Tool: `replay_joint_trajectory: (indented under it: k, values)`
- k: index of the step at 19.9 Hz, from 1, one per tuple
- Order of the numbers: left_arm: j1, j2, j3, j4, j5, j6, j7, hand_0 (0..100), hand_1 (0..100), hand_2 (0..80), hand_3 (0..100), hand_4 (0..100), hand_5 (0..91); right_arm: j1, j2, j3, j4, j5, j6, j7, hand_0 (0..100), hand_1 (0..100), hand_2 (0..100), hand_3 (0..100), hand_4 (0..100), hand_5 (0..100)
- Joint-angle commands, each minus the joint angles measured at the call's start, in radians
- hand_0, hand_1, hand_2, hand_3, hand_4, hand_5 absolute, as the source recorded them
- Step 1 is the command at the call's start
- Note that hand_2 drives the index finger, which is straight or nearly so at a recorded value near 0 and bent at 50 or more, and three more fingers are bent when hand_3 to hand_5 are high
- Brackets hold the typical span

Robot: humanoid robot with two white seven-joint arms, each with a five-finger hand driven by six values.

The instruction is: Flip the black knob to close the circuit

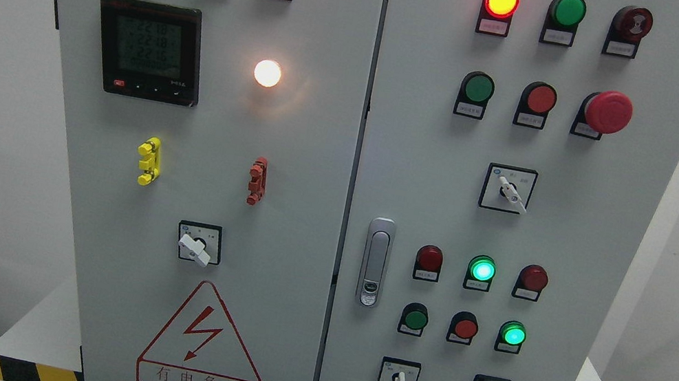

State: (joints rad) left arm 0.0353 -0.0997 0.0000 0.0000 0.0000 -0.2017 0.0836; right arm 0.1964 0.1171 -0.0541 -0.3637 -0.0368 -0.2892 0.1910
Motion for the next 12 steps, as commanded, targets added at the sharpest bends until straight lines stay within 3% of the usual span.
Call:
replay_joint_trajectory:
  k: [1,3,4,6,7,8,12]
  values:
    - [0.000,0.000,-0.021,0.021,-0.021,0.001,0.001,12,56,0.0,0,0,0.0,0.023,-0.002,0.002,-0.320,0.141,-0.048,-0.106,0,10,20,38,30,15]
    - [0.000,0.000,-0.021,0.021,-0.021,0.001,0.001,12,56,0.0,0,0,0.0,0.023,-0.002,0.013,-0.360,0.216,-0.093,-0.178,0,10,27,50,38,23]
    - [0.000,0.000,-0.021,0.021,-0.021,-0.001,-0.001,12,56,0.0,0,0,0.0,0.023,-0.002,0.016,-0.386,0.265,-0.097,-0.215,0,9,39,58,45,29]
    - [0.000,0.000,-0.021,0.021,-0.021,-0.001,0.001,12,56,0.0,0,0,0.0,0.023,-0.002,0.019,-0.446,0.372,-0.096,-0.313,0,8,50,67,51,38]
    - [0.000,0.000,-0.021,0.021,-0.021,-0.001,0.001,12,56,0.0,0,0,0.0,0.023,-0.001,0.020,-0.469,0.430,-0.096,-0.356,0,7,58,72,58,48]
    - [0.000,0.000,-0.021,0.021,-0.021,-0.001,-0.001,12,56,0.0,0,0,0.0,0.023,-0.001,0.019,-0.495,0.489,-0.094,-0.379,0,7,65,78,63,55]
    - [0.000,0.000,-0.021,0.021,-0.021,0.001,-0.001,12,56,0.0,0,0,0.0,0.023,-0.001,0.014,-0.593,0.627,-0.090,-0.418,0,6,73,87,70,66]
